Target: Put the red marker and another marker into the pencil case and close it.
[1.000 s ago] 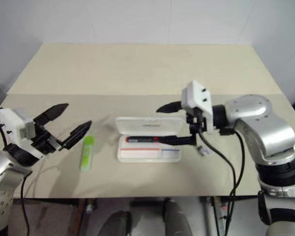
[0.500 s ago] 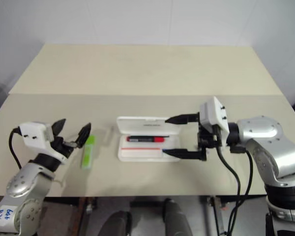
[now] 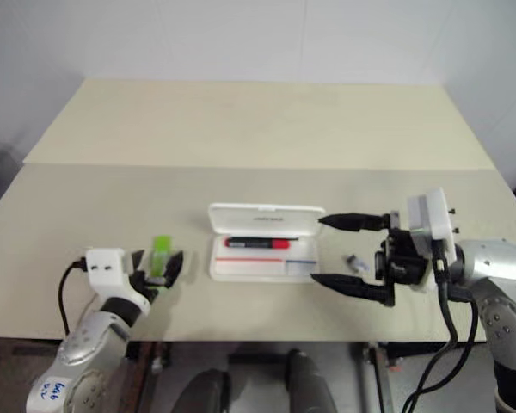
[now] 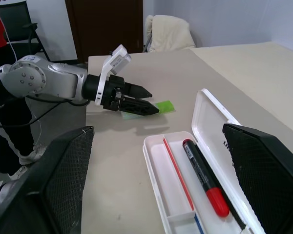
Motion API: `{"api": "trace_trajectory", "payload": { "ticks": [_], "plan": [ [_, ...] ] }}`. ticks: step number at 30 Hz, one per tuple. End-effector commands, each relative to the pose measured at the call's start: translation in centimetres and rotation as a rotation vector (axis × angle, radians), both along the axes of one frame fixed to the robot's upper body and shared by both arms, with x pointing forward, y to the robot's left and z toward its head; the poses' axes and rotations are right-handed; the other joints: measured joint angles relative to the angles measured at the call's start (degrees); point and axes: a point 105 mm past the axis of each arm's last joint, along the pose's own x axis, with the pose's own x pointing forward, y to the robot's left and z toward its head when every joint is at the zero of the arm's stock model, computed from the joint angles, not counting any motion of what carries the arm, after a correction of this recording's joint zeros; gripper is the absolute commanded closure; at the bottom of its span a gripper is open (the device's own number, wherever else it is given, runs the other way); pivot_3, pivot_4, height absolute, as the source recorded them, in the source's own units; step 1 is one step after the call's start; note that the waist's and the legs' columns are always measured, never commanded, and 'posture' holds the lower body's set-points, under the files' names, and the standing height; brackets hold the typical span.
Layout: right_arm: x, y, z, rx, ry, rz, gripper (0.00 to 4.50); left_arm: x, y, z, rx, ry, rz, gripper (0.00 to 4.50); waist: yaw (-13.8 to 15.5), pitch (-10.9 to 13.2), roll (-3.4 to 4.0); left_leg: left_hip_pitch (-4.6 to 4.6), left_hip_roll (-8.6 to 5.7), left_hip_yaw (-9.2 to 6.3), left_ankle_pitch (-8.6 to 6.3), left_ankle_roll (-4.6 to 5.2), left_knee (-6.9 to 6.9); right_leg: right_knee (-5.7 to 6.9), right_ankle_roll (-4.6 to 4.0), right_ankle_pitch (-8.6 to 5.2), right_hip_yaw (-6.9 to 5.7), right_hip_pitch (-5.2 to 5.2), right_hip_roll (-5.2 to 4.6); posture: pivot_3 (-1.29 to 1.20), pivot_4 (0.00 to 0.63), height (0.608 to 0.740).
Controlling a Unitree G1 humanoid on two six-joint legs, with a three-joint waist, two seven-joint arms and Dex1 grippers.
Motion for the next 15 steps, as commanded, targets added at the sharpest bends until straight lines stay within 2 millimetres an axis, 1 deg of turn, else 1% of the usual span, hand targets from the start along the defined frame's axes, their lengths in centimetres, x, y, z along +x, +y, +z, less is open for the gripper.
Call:
{"api": "trace_trajectory", "payload": {
  "ticks": [1, 4, 7, 10, 15],
  "plan": [
    [-0.2, -0.1, 0.5, 0.003, -0.046, -0.009, 0.04, -0.3, 0.0, 0.5, -0.033, -0.017, 0.043, 0.00, -0.1, 0.0, -0.04, 0.11, 0.00, 0.12, 0.00, 0.00, 0.00, -0.02, 0.02, 0.01, 0.08, 0.08, 0.00, 0.00, 0.150, 0.740],
    [0.2, 0.2, 0.4, 0.006, -0.054, -0.024, 0.04, -0.1, -0.1, -0.3, -0.079, 0.033, 0.051, 0.00, -0.4, 0.0, -0.11, 0.20, -0.01, 0.25, 0.00, 0.00, 0.00, -0.07, 0.04, 0.03, 0.20, 0.12, 0.02, 0.00, 0.150, 0.740],
    [0.6, 0.5, 0.4, 0.012, -0.059, -0.039, 0.04, -0.1, 0.2, -1.3, -0.106, 0.104, 0.079, 0.00, -0.6, 0.0, -0.12, 0.17, -0.01, 0.27, -0.01, -0.01, -0.02, -0.13, 0.05, 0.03, 0.22, 0.11, 0.03, 0.00, 0.150, 0.740],
    [0.9, 0.5, 0.2, 0.007, -0.062, -0.049, 0.04, 0.1, 0.7, -1.8, -0.093, 0.142, 0.099, 0.00, -0.7, 0.0, -0.12, 0.17, -0.01, 0.27, -0.02, -0.02, -0.09, -0.14, 0.09, 0.00, 0.24, 0.10, 0.02, 0.00, 0.150, 0.740],
    [1.2, 0.7, 0.0, -0.003, -0.066, -0.061, 0.04, 0.6, 0.8, -2.1, -0.095, 0.179, 0.098, 0.00, -0.7, 0.0, -0.13, 0.20, -0.02, 0.27, -0.01, -0.02, -0.07, -0.08, 0.09, 0.01, 0.26, 0.10, 0.02, 0.00, 0.150, 0.740]
  ]
}}
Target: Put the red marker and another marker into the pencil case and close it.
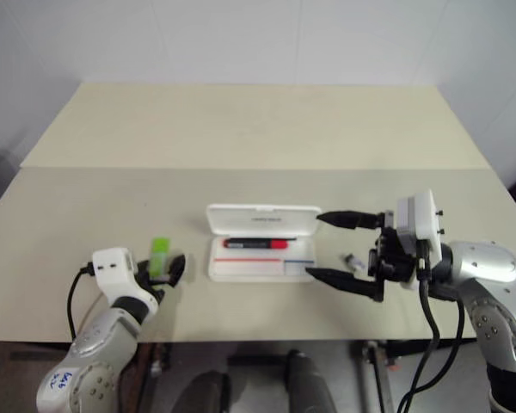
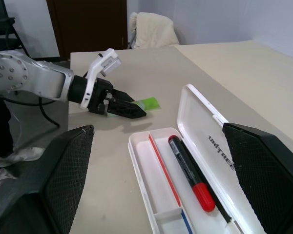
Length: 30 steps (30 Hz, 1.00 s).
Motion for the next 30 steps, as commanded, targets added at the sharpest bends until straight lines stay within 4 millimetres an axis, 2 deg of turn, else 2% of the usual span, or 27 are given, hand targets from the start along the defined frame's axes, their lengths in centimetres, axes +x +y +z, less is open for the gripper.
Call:
{"api": "trace_trajectory", "payload": {
  "ticks": [1, 4, 9, 11, 13, 15, 20, 23, 26, 30],
  "plan": [
    [0.1, 0.3, 0.4, 0.003, -0.039, 0.002, 0.04, 0.2, 0.6, -0.9, -0.009, 0.057, 0.027, 0.00, -0.1, 0.0, -0.01, 0.01, 0.00, 0.00, 0.00, 0.01, 0.01, 0.01, -0.01, 0.02, 0.01, 0.00, 0.00, 0.00, 0.150, 0.740],
    [0.3, 0.5, 0.4, 0.000, -0.044, -0.003, 0.00, 0.1, 0.4, -1.2, -0.020, 0.086, 0.028, 0.61, -0.5, 0.0, -0.01, 0.04, -0.03, 0.00, 0.01, 0.02, 0.01, -0.03, -0.03, 0.08, 0.07, 0.04, 0.05, 0.00, 0.150, 0.740],
    [0.4, 0.4, 0.3, -0.005, -0.051, -0.011, 0.00, 0.2, 0.2, -1.1, -0.011, 0.089, 0.026, 2.19, -0.6, 0.0, 0.00, 0.07, -0.03, -0.06, 0.01, 0.01, 0.02, -0.21, 0.02, 0.10, 0.08, 0.05, 0.10, 0.00, 0.150, 0.740],
    [0.4, 0.3, 0.3, -0.006, -0.053, -0.012, 0.00, 0.3, 0.5, -1.2, -0.005, 0.091, 0.041, 2.96, -0.5, 0.0, 0.01, 0.01, -0.04, -0.07, 0.01, 0.01, 0.00, -0.37, 0.00, 0.15, 0.09, 0.07, 0.09, 0.00, 0.150, 0.740],
    [0.5, 0.3, 0.3, -0.007, -0.056, -0.013, 0.00, 0.6, 1.0, -0.9, 0.016, 0.078, 0.055, 3.39, -0.4, 0.0, 0.01, -0.01, -0.05, -0.06, -0.01, -0.02, -0.01, -0.45, 0.02, 0.16, 0.13, 0.10, 0.08, 0.00, 0.150, 0.740],
    [0.5, 0.3, 0.3, -0.008, -0.058, -0.015, 0.00, 1.0, 1.7, -0.4, 0.046, 0.056, 0.067, 3.39, -0.2, 0.0, 0.01, -0.01, -0.07, -0.06, -0.01, -0.02, -0.02, -0.44, 0.03, 0.16, 0.15, 0.11, 0.07, 0.00, 0.150, 0.740],
    [0.6, 0.3, 0.3, -0.007, -0.065, -0.016, 0.00, 2.7, 3.2, 2.9, 0.153, -0.073, 0.035, 3.39, -0.6, 0.0, -0.05, 0.03, -0.04, -0.22, 0.02, 0.03, 0.01, -0.63, 0.03, 0.35, 0.14, 0.11, 0.28, 0.00, 0.150, 0.740],
    [0.3, 0.3, 0.4, 0.004, -0.069, -0.010, 0.00, 3.7, 3.8, 6.0, 0.203, -0.185, -0.008, 3.39, -0.9, 0.0, -0.07, -0.12, 0.04, -0.68, 0.01, 0.02, -0.08, -1.47, 0.00, 0.93, 0.20, 0.15, 0.73, 0.00, 0.150, 0.740],
    [-0.2, 0.2, 0.5, 0.020, -0.072, 0.009, 0.00, 4.4, 3.5, 9.7, 0.248, -0.320, -0.103, 3.39, -0.8, 0.0, -0.06, -0.13, 0.06, -0.63, -0.05, -0.09, -0.19, -1.41, -0.10, 0.95, 0.29, 0.11, 0.74, 0.00, 0.150, 0.740],
    [-0.4, 0.3, 0.3, 0.027, -0.074, 0.015, 0.00, 4.6, 1.3, 14.9, 0.291, -0.497, -0.363, 3.39, -0.4, 0.0, -0.07, -0.27, 0.06, -0.62, -0.21, -0.33, -0.23, -0.78, 0.52, 1.04, 0.32, -0.33, 0.73, 0.00, 0.150, 0.740]
  ]
}}
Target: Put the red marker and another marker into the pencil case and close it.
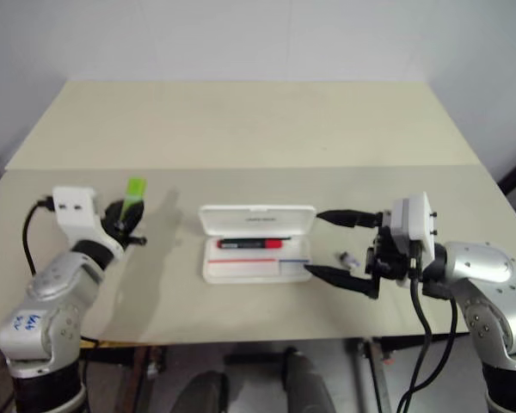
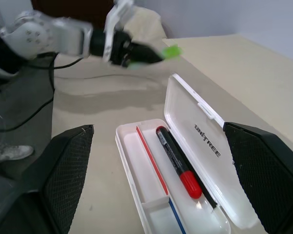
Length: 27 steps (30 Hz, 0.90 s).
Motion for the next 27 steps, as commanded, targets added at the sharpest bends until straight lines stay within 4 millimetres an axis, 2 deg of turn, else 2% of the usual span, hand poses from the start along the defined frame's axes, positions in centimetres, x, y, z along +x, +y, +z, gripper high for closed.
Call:
{"api": "trace_trajectory", "payload": {
  "ticks": [1, 3, 5, 9, 13, 16, 19, 22, 27],
  "plan": [
    [-0.6, 0.3, 0.7, 0.013, -0.056, 0.013, 0.00, -0.6, -2.5, 4.9, 0.062, -0.154, -0.257, 3.39, 0.3, 0.0, 0.00, -0.03, 0.00, -0.02, -0.03, -0.03, -0.01, 0.18, 0.13, -0.03, -0.02, -0.11, 0.00, 0.00, 0.150, 0.740],
    [-0.5, 0.4, 0.5, 0.014, -0.058, 0.010, 0.00, -1.2, -4.6, 6.3, 0.118, -0.172, -0.438, 3.39, 0.5, 0.0, 0.00, -0.01, 0.00, -0.04, -0.07, -0.04, -0.03, 0.30, 0.13, -0.12, -0.04, -0.18, 0.00, 0.00, 0.150, 0.740],
    [-0.3, 0.5, 0.4, 0.016, -0.060, 0.006, 0.00, -2.0, -6.5, 6.7, 0.180, -0.162, -0.601, 3.39, 0.5, 0.0, 0.02, 0.01, 0.01, -0.03, -0.09, -0.06, -0.05, 0.35, 0.12, -0.16, -0.05, -0.19, 0.01, 0.00, 0.150, 0.740],
    [-0.1, 0.7, 0.2, 0.018, -0.068, -0.006, 0.00, -3.8, -9.8, 6.1, 0.314, -0.111, -0.897, 3.39, 0.5, 0.0, 0.02, 0.04, 0.00, 0.01, -0.11, -0.08, -0.03, 0.33, 0.02, -0.24, -0.02, -0.16, 0.01, 0.00, 0.150, 0.740],
    [0.0, 0.6, 0.1, 0.017, -0.073, -0.025, 0.00, -4.4, -12.0, 4.5, 0.377, -0.043, -1.074, 3.39, 0.4, 0.0, 0.02, 0.08, 0.00, 0.01, -0.10, -0.06, -0.02, 0.36, -0.25, -0.41, -0.01, -0.13, 0.02, 0.00, 0.150, 0.740],
    [0.0, 0.6, 0.0, 0.019, -0.077, -0.040, 0.00, -4.7, -13.1, 3.2, 0.393, 0.005, -1.140, 3.39, 0.2, 0.0, 0.02, 0.09, 0.00, 0.01, -0.10, -0.05, -0.02, 0.38, -0.23, -0.42, 0.02, -0.11, 0.02, 0.00, 0.150, 0.740],
    [-0.2, 0.3, -0.1, 0.022, -0.076, -0.066, 0.00, -5.0, -14.4, 0.7, 0.422, 0.070, -1.185, 3.39, 0.1, 0.0, 0.02, 0.10, 0.00, 0.01, -0.09, -0.05, -0.01, 0.43, -0.08, -0.37, 0.04, -0.11, 0.02, 0.00, 0.150, 0.740],
    [-0.4, 0.2, -0.2, 0.024, -0.075, -0.082, 0.00, -5.0, -14.8, -1.2, 0.449, 0.114, -1.203, 3.39, 0.0, 0.0, 0.02, 0.11, -0.01, 0.00, -0.10, -0.05, -0.02, 0.48, 0.00, -0.39, 0.06, -0.12, 0.02, 0.00, 0.150, 0.740],
    [-0.5, 0.2, -0.5, 0.026, -0.071, -0.101, 0.00, -4.1, -15.3, -3.1, 0.493, 0.131, -1.197, 3.39, 0.0, 0.0, 0.02, 0.15, -0.02, 0.01, -0.07, 0.00, 0.01, 0.49, -0.12, -0.47, 0.09, -0.08, 0.04, 0.00, 0.150, 0.740]
  ]
}}
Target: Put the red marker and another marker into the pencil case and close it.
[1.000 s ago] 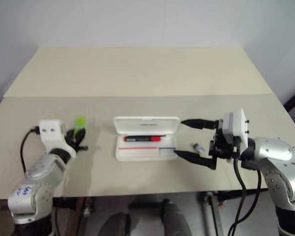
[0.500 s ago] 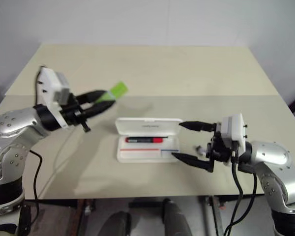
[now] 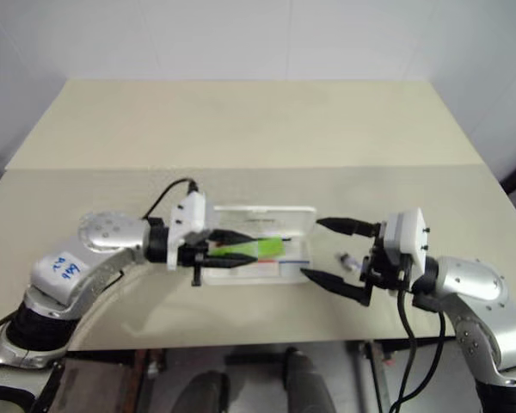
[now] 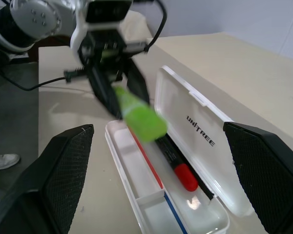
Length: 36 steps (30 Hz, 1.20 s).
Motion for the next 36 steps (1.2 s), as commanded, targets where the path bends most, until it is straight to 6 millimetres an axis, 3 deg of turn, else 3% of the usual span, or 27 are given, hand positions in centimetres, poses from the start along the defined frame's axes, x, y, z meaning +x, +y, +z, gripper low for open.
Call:
{"api": "trace_trajectory", "payload": {
  "ticks": [1, 12, 31, 32, 36],
  "plan": [
    [-0.5, 0.1, 0.9, 0.001, -0.065, -0.012, 0.00, 0.5, -0.3, -0.6, 0.032, -0.056, -0.006, 3.39, 0.0, 0.0, 0.00, 0.00, 0.00, 0.00, 0.01, 0.02, 0.02, -0.01, -0.01, -0.01, 0.01, 0.01, 0.00, 0.00, 0.150, 0.740],
    [-0.6, -0.1, 0.4, -0.001, -0.062, -0.037, 0.00, 0.2, -0.4, -3.1, 0.099, -0.027, -0.032, 3.39, 0.0, 0.0, 0.00, 0.05, -0.04, 0.02, 0.04, 0.07, 0.04, 0.23, 0.08, -0.05, 0.10, 0.03, 0.00, 0.00, 0.150, 0.740],
    [-0.2, 0.6, 0.9, -0.006, -0.067, -0.045, 0.00, 1.5, 0.2, -4.5, 0.161, -0.061, 0.053, 3.39, 0.0, 0.0, 0.00, 0.12, -0.03, 0.01, 0.06, 0.10, 0.06, 0.35, 0.06, -0.07, 0.13, 0.04, 0.03, 0.00, 0.150, 0.740],
    [-0.2, 0.6, 0.9, -0.006, -0.067, -0.045, 0.00, 1.5, 0.2, -4.5, 0.159, -0.061, 0.052, 2.63, 0.0, 0.0, 0.00, 0.12, -0.03, 0.01, 0.06, 0.10, 0.06, 0.35, 0.06, -0.06, 0.13, 0.04, 0.03, 0.00, 0.150, 0.740],
    [-0.1, 0.6, 0.9, -0.007, -0.070, -0.048, 0.00, 1.1, -0.1, -4.6, 0.151, -0.047, 0.044, 1.32, 0.0, 0.0, 0.00, 0.11, -0.03, 0.01, 0.06, 0.10, 0.06, 0.35, 0.08, -0.06, 0.13, 0.04, 0.03, 0.00, 0.150, 0.740]
  ]
}}
